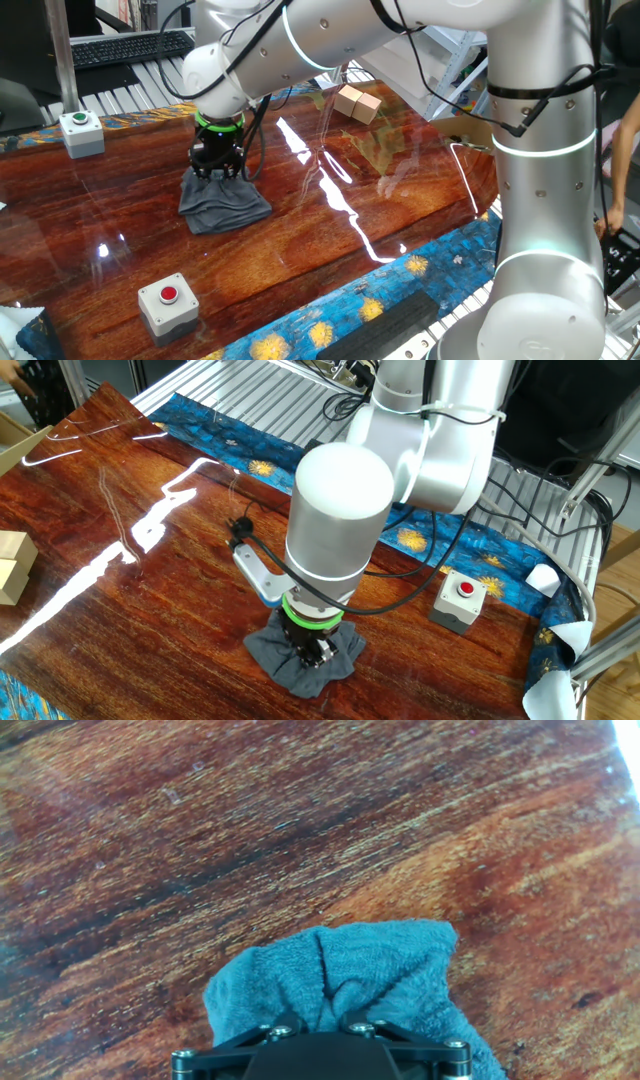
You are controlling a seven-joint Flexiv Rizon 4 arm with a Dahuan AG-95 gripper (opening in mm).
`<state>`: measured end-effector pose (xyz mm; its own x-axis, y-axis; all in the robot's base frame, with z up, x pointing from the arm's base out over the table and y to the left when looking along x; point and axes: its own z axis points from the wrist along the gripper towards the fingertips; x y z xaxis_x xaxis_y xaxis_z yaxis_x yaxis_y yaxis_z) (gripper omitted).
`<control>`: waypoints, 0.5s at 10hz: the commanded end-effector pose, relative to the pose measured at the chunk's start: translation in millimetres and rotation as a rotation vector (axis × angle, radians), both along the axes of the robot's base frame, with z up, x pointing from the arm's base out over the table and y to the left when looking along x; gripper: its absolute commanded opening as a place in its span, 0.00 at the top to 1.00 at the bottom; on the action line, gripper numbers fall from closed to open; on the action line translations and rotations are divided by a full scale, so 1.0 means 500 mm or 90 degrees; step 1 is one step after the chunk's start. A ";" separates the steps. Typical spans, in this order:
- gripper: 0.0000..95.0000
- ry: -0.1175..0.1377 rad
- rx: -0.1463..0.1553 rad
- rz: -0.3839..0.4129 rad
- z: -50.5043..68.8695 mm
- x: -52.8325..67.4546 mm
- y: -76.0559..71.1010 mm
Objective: Clean the table with a cloth
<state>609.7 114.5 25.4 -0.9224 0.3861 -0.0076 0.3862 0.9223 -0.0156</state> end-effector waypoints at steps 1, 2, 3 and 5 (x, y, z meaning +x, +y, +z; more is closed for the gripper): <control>0.00 -0.002 0.007 0.005 0.002 0.000 0.000; 0.00 -0.001 0.009 0.008 0.005 0.000 0.000; 0.00 0.005 0.013 0.013 0.014 -0.002 -0.001; 0.00 0.017 0.015 0.029 0.031 -0.004 -0.002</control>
<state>606.8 113.1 43.3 -0.9393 0.3418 0.0279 0.3418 0.9397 -0.0045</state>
